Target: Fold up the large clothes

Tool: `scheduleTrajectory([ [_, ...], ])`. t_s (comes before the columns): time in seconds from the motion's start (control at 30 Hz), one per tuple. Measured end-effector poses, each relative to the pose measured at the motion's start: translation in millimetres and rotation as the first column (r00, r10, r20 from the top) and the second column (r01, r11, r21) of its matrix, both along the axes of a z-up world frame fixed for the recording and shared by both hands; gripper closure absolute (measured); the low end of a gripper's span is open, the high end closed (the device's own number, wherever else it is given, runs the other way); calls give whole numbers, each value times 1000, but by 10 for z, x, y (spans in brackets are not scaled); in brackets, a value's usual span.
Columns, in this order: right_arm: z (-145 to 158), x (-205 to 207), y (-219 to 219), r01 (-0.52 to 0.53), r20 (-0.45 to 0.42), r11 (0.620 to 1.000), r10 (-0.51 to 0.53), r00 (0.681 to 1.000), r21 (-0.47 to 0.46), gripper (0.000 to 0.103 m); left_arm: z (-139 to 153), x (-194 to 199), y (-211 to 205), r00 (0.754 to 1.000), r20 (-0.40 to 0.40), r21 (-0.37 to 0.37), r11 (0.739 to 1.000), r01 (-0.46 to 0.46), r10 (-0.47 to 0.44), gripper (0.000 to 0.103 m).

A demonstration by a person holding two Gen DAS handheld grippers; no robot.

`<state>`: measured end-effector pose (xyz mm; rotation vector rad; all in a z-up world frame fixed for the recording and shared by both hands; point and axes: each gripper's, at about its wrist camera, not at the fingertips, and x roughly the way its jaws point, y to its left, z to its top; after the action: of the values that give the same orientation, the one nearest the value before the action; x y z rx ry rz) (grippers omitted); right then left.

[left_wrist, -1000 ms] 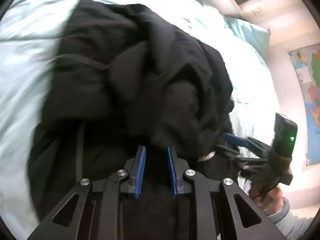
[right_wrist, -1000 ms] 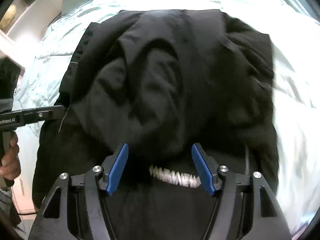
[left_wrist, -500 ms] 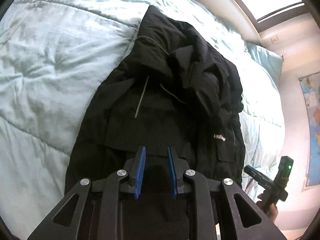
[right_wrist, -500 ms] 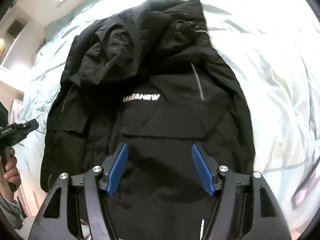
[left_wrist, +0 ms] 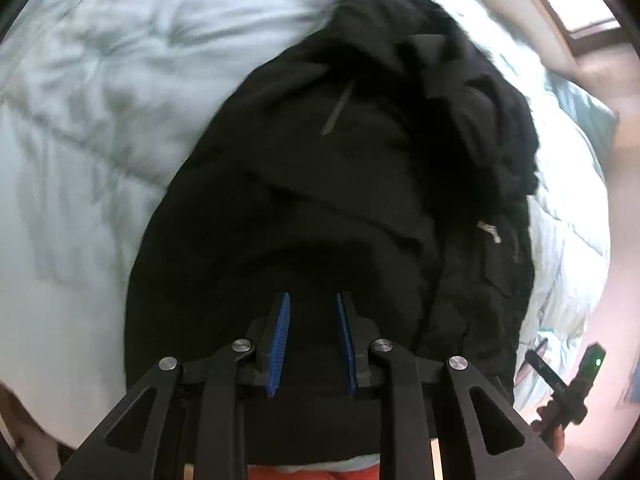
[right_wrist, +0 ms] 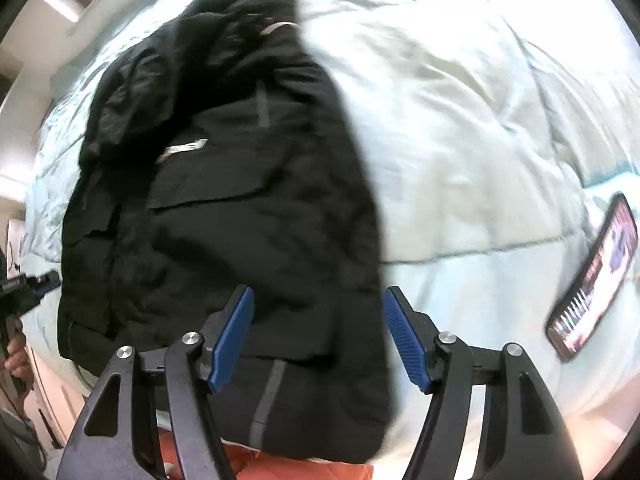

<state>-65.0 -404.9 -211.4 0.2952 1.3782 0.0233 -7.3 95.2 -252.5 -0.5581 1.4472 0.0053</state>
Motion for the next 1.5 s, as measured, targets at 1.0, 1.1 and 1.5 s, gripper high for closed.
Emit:
scheduleTrajectory([
  [1.0,-177,-104,-173,-8,-128,1000,10,992,20,32,-289,-865,893,951,49,-65,951,-301,305,67],
  [1.1,-219,-152,-186,-1,-145,1000,4,989,23,32,-297,-826,920,956,31,-33,956,-290,291,66],
  [1.5,-266,-193,-199,21,-147,997,-9,989,74,32,-582,-849,834,989,-61,-49,989,-137,134,36],
])
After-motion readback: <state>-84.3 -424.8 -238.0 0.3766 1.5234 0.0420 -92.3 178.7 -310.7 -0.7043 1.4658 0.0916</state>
